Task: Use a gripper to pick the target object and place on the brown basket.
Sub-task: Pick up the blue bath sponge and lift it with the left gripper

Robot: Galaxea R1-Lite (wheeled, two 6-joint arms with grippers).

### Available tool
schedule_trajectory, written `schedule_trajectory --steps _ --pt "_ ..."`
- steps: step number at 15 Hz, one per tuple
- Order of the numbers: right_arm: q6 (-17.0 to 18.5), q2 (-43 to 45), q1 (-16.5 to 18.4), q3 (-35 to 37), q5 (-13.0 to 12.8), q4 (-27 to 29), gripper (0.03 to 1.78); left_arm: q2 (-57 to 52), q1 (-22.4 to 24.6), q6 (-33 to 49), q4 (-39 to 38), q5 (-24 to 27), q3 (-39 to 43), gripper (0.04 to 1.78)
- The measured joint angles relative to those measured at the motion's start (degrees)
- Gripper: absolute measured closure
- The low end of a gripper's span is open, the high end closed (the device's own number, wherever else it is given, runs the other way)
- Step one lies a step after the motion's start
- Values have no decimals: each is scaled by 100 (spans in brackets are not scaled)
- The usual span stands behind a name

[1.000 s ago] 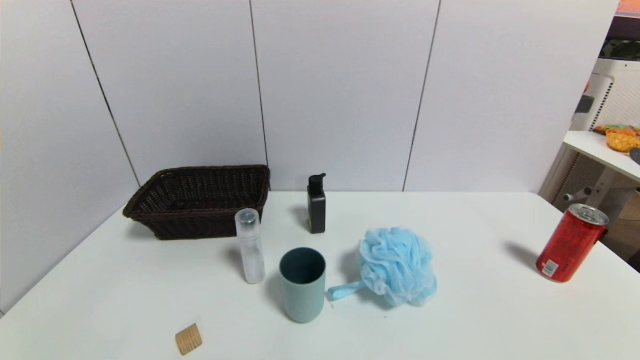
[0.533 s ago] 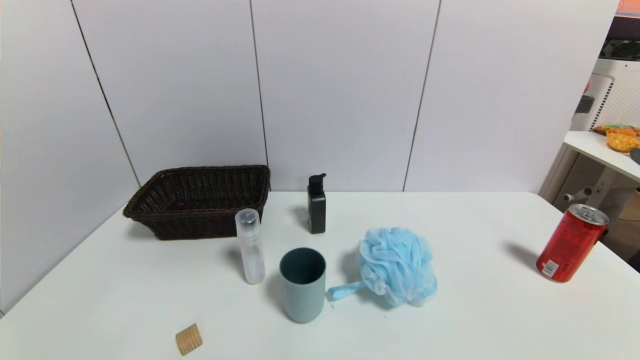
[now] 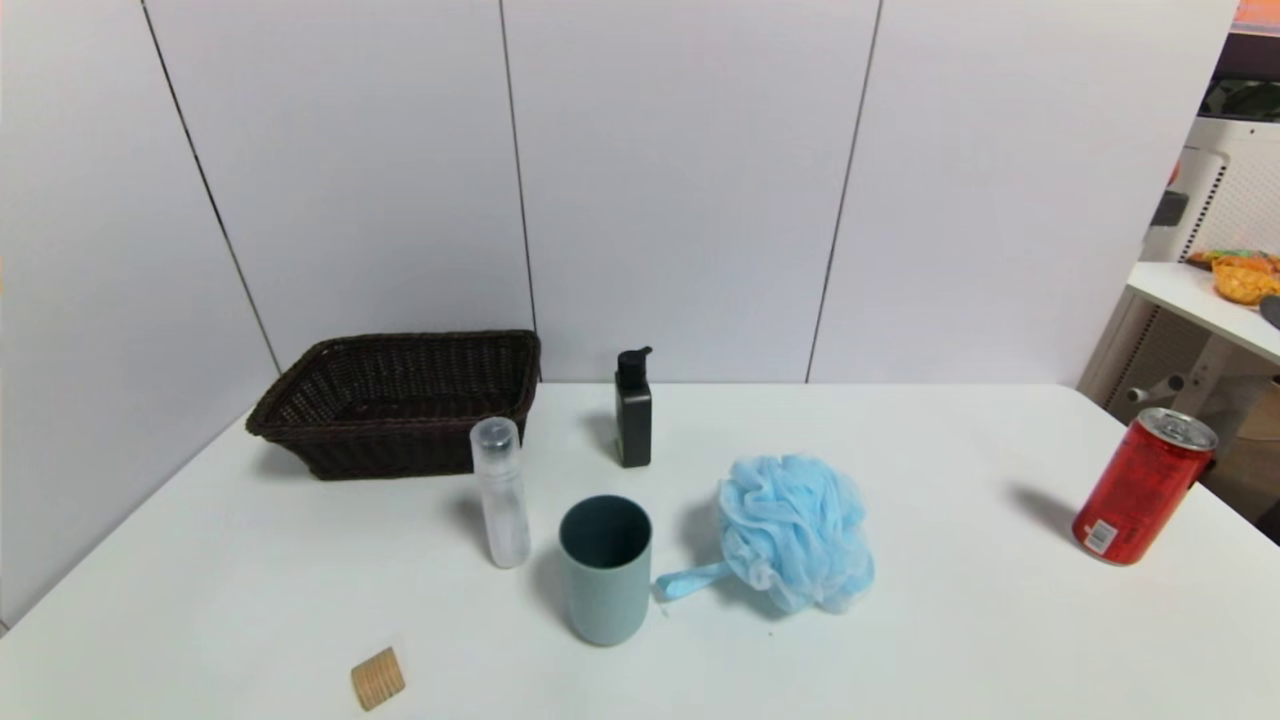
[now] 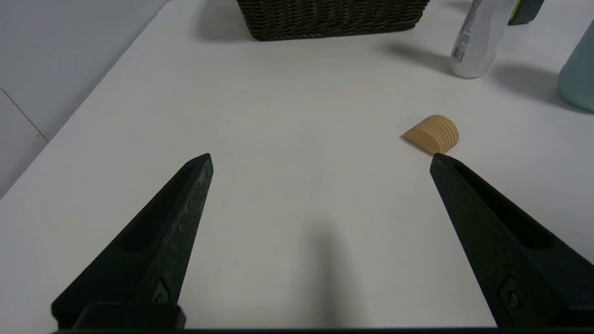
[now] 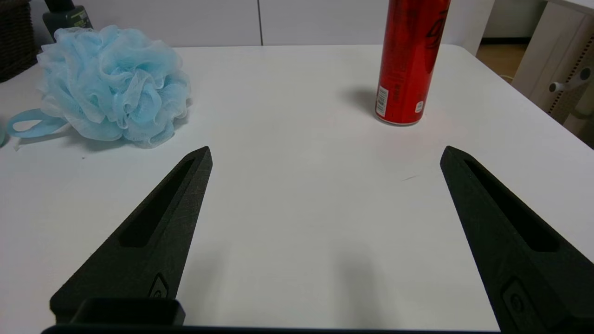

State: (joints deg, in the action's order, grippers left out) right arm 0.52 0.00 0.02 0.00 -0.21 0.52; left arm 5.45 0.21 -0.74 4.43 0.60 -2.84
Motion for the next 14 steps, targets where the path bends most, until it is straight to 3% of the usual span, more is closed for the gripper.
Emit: schedule_trajectory --steps 3,9,14 --pt "-1 0 0 0 0 -1 11 695 -54 -138 -10 4 -674 13" --pt "2 0 -2 0 2 -1 11 2572 -349 -634 15 78 -3045 13" --pt "0 0 0 0 2 0 11 4487 -1525 -1003 12 386 -4927 13"
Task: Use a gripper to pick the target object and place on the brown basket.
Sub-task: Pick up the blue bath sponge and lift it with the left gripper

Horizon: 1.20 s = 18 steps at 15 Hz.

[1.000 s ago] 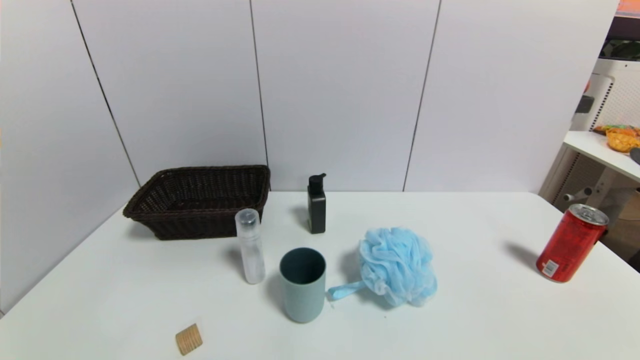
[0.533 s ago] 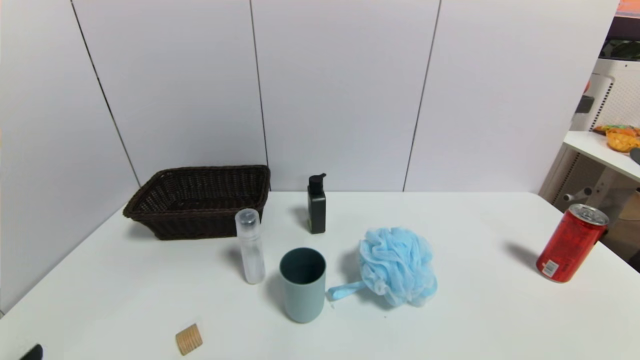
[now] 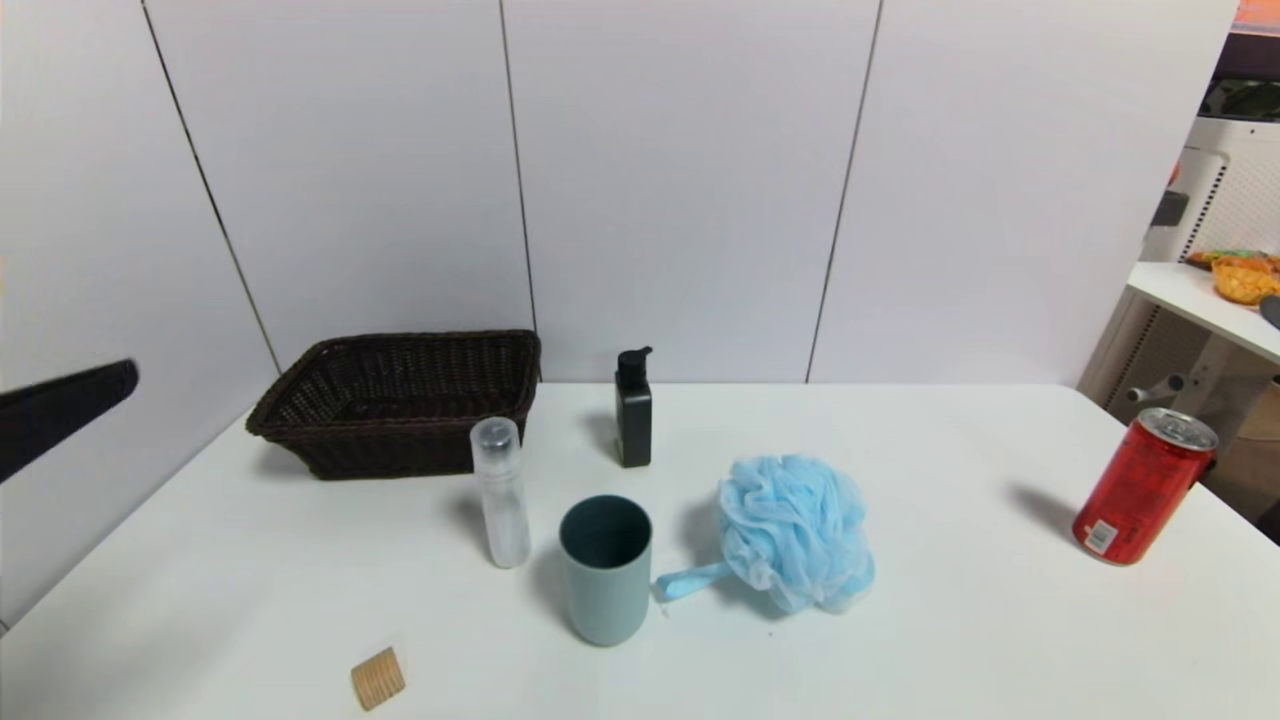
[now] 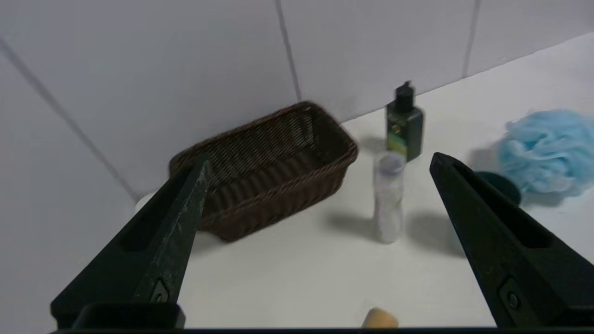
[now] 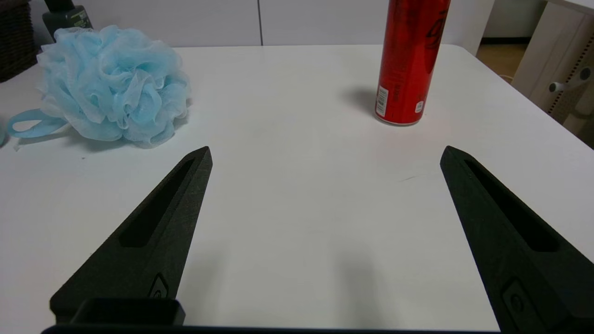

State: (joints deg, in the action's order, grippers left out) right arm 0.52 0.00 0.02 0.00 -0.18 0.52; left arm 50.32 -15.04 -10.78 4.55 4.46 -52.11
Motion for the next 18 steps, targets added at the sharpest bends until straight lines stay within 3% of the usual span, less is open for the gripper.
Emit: schedule_trajectory --steps 6,9,12,18 --pt "2 0 0 0 0 0 11 2120 -1842 -215 -20 60 -1770 13" --pt "0 0 0 0 0 0 11 3116 -2522 -226 -28 50 -2462 13" --pt "-1 0 0 0 2 2 11 4024 -2994 -234 -28 39 -2961 13" --pt "0 0 0 0 0 0 11 5565 -3404 -232 -26 35 -3612 13"
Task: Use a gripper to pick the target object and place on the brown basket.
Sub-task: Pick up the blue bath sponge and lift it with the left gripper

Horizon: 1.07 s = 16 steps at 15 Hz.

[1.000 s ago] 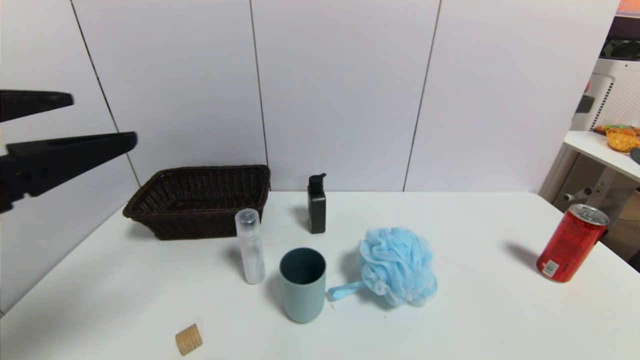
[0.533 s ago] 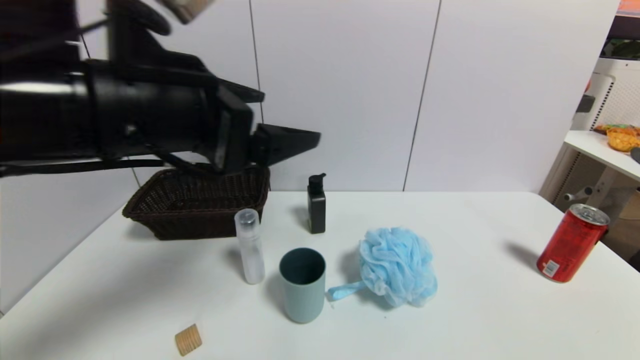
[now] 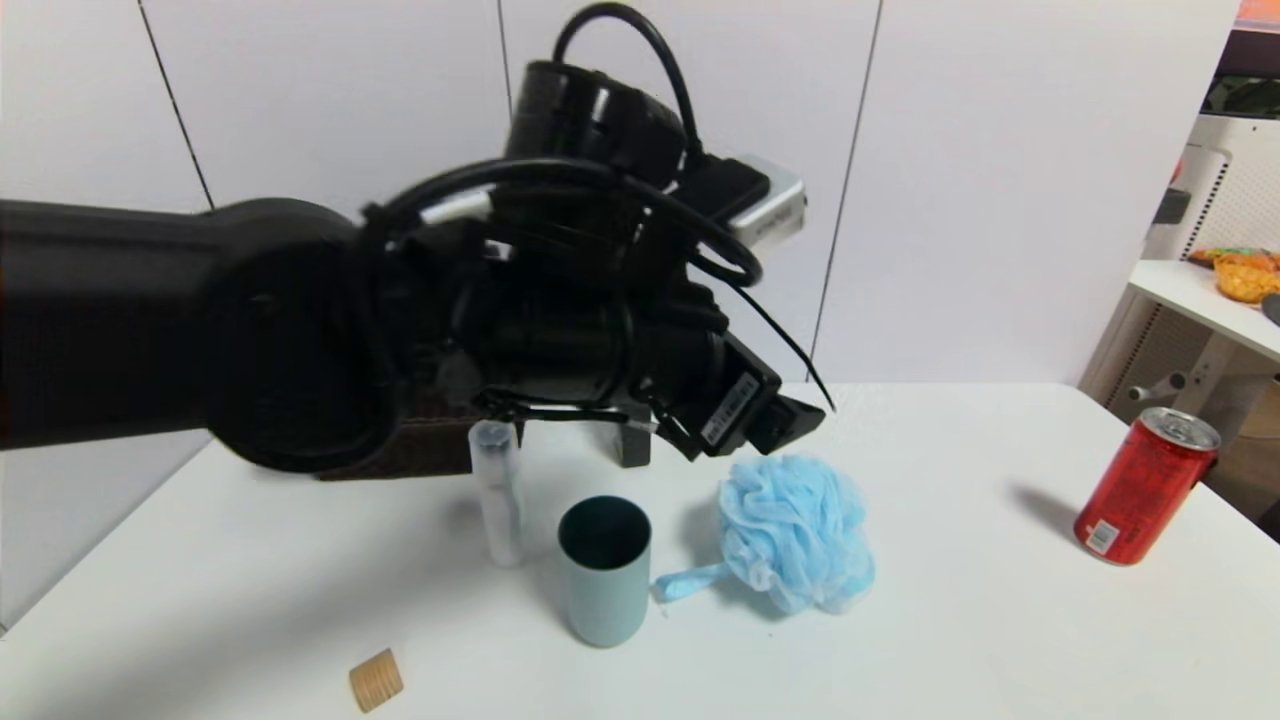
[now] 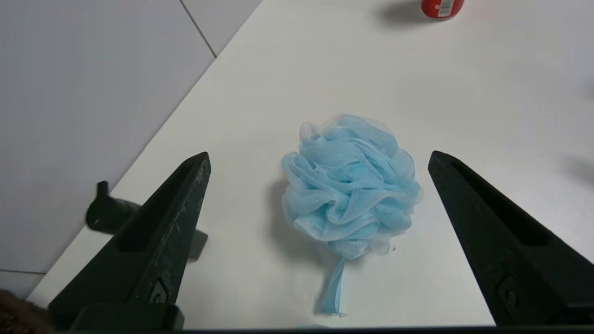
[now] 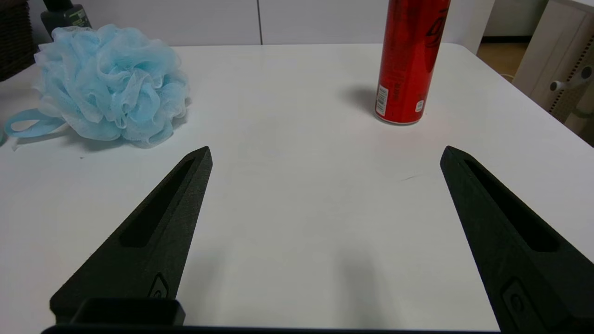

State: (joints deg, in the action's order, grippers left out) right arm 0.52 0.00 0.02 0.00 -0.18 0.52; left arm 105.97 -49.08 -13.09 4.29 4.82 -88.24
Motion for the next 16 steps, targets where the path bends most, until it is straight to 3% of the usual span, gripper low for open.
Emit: schedule_trajectory --steps 6,16 --pt "0 0 0 0 -2 0 11 1236 -56 80 -2 6 -805 13" --pt "0 0 0 0 0 -1 11 2371 -56 728 -22 13 -898 13"
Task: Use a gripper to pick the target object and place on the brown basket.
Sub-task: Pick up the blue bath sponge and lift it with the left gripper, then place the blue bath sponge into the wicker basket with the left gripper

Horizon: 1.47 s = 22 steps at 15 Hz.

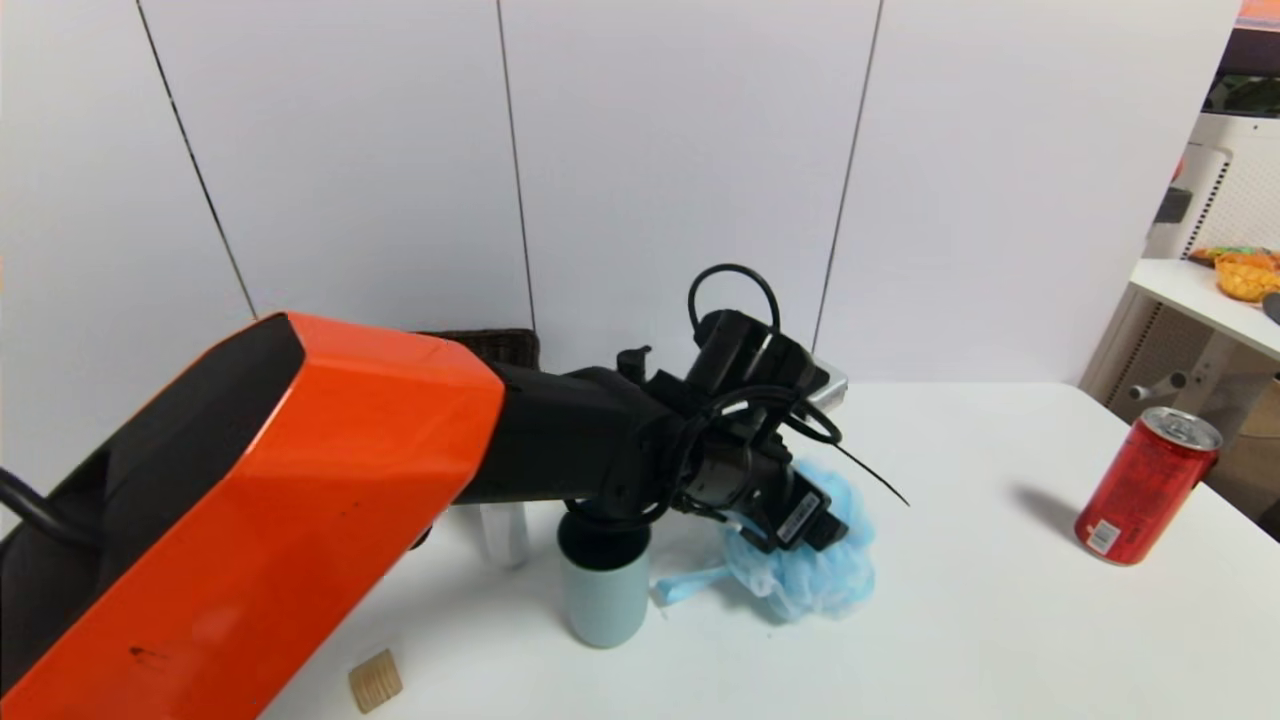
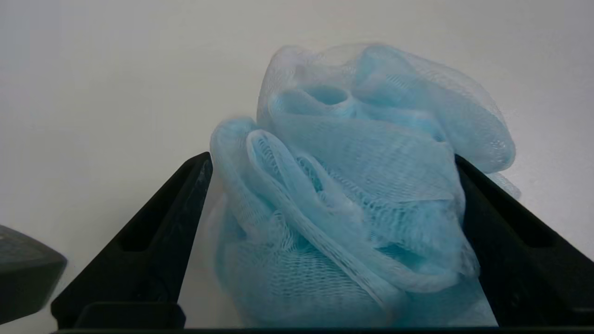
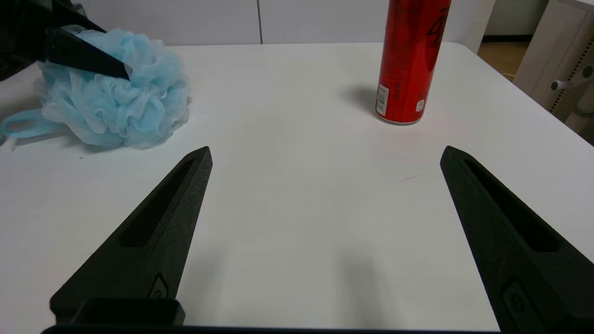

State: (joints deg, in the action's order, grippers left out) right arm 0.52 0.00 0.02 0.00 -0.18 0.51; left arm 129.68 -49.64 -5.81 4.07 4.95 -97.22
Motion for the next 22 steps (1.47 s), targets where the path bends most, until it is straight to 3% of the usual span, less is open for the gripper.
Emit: schedule_trajectory --steps 8,11,14,16,22 --pt "-1 0 2 0 -2 1 11 490 4 44 -121 48 -30 13" --pt "0 0 0 0 -2 1 11 524 6 39 -112 48 -115 60" --pt "0 0 0 0 0 1 11 516 6 45 -107 37 -140 91" --pt "0 0 0 0 2 1 11 422 6 41 -91 37 -143 102" --pt "-1 0 0 0 0 1 11 -700 155 22 -96 0 -145 106"
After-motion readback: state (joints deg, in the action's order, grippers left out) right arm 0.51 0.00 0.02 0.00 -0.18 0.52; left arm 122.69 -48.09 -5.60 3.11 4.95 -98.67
